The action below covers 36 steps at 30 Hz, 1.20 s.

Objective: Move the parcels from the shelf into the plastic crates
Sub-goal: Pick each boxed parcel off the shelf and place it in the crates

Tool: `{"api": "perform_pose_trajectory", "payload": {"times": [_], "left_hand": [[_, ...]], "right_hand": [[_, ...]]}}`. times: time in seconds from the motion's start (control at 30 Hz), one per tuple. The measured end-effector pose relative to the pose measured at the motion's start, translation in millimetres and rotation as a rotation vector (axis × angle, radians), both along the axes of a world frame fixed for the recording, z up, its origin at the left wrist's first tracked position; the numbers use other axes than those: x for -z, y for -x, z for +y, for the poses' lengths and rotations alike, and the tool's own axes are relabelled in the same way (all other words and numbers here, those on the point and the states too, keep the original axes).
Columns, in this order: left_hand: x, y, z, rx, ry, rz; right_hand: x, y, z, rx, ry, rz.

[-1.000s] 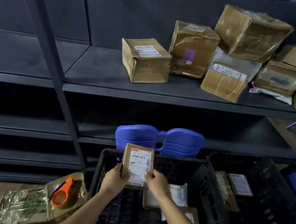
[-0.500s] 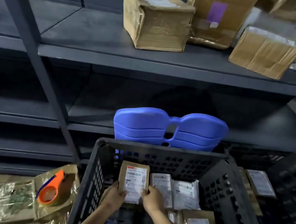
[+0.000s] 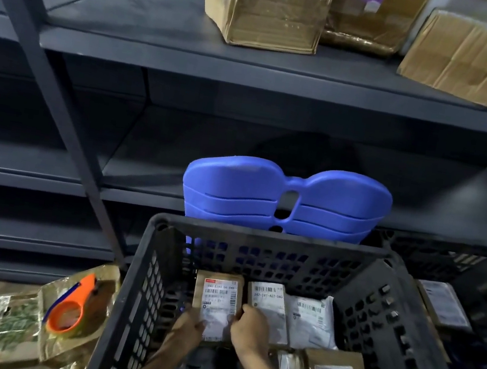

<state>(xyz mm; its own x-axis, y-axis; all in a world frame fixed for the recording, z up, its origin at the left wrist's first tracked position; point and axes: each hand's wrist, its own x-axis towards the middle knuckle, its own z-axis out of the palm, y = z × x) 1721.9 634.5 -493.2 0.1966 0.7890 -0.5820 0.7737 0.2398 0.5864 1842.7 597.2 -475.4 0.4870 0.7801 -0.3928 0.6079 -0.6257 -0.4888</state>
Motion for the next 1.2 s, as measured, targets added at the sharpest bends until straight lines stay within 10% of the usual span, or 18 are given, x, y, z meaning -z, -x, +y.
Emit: {"api": "perform_pose_trajectory", "payload": {"times": [0.43,0.83,1.2], "left_hand": [[12.0,4.4,0.7,0.118,-0.179,0.068],[62.6,28.1,-8.2,0.559,-0.82,0.445],[-79.6,12.7,-7.1,0.726,-0.377,0.506]], "right_hand": [[-7.5,-0.1,-1.1,-0.161,-0.07,-0.172],[3.5,-22.7,-12.3,-1.023,0.239,-0.427],[-78.3,-33.0,-21.2,-0.802,0.086,-0.338]]}}
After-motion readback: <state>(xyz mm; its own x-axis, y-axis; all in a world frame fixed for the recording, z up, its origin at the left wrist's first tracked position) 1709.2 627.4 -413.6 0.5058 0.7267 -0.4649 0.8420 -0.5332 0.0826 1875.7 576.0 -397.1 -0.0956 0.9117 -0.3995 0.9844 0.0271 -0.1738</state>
